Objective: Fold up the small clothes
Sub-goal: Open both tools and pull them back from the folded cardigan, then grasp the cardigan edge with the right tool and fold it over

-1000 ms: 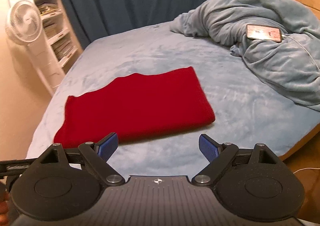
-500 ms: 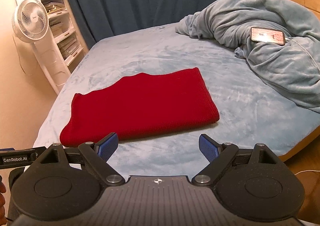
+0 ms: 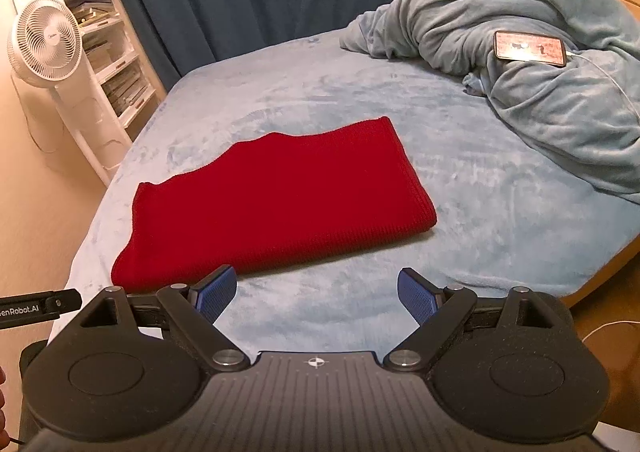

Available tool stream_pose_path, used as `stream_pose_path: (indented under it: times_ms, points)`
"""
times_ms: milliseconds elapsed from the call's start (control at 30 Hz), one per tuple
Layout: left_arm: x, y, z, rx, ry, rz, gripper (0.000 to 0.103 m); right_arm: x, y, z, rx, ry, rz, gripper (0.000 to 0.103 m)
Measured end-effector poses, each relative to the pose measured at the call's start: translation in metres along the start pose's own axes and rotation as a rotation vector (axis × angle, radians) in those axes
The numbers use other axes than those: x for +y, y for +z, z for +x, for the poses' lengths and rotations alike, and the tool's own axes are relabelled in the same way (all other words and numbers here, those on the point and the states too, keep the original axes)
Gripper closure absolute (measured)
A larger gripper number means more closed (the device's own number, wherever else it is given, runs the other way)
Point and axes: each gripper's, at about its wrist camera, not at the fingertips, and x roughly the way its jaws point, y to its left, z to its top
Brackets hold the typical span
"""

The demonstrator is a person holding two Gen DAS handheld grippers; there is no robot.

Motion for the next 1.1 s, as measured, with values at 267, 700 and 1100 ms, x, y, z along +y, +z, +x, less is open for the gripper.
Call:
stream_pose_path:
  times_ms: [267,700,1100]
  points:
    - [0.003,0.019,0.022,0.012,0.019,-0.026,0.0,-0.014,0.013,0.031,0.024,-0.033,0.066,0.014]
    - [0.027,0.038,0.132,0.062,0.177,-0.066,0.0,-0.091,0.03,0.134,0.135,0.021,0.507,0.014]
    - [0.085,0.04,0.223,0.239,0.151,-0.234,0.0,-0.158,0.018,0.26,0.16,0.102,0.901,0.079]
